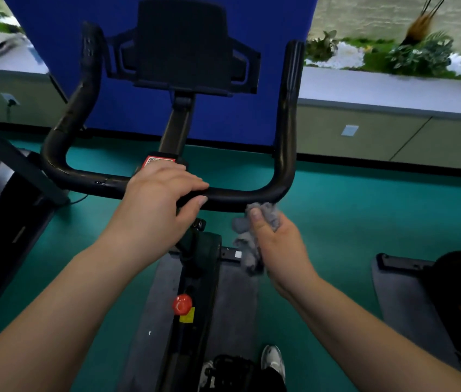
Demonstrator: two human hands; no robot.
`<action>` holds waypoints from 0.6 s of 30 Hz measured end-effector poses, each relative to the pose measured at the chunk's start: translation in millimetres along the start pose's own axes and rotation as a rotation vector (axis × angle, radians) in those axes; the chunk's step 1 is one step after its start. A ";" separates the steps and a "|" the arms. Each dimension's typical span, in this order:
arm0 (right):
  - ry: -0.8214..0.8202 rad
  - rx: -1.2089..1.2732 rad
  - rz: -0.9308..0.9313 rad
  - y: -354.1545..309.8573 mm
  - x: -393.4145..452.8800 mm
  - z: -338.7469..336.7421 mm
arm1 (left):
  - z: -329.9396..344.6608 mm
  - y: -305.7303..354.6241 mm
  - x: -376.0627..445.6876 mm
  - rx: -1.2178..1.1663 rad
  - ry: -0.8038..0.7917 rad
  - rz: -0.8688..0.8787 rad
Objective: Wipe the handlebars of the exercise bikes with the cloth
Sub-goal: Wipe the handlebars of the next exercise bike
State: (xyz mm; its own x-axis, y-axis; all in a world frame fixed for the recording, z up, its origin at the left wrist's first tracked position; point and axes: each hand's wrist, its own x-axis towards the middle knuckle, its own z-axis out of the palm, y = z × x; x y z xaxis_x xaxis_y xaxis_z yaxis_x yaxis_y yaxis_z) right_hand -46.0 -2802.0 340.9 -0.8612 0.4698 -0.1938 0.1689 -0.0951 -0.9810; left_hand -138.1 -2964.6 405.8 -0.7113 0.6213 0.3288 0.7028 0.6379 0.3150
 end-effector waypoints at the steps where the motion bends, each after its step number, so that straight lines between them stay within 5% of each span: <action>1: -0.016 0.003 0.006 0.7 -3.9 8.9 | -0.5 -0.7 -1.0 -0.006 -0.002 0.009; 10: -0.086 0.037 0.090 -6.9 -6.6 60.4 | -11.0 -8.3 -8.7 -0.065 0.016 -0.030; 18: 0.216 0.180 0.041 -11.9 -8.6 -3.3 | -9.4 -4.3 -10.9 -0.074 0.043 -0.062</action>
State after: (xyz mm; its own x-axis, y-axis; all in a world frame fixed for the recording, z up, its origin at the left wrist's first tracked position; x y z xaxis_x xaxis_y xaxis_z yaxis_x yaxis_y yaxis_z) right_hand -39.0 -2802.1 354.1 -0.7299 0.6368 -0.2484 0.0970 -0.2633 -0.9598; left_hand -133.2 -2978.5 409.2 -0.7533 0.5608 0.3437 0.6577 0.6380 0.4005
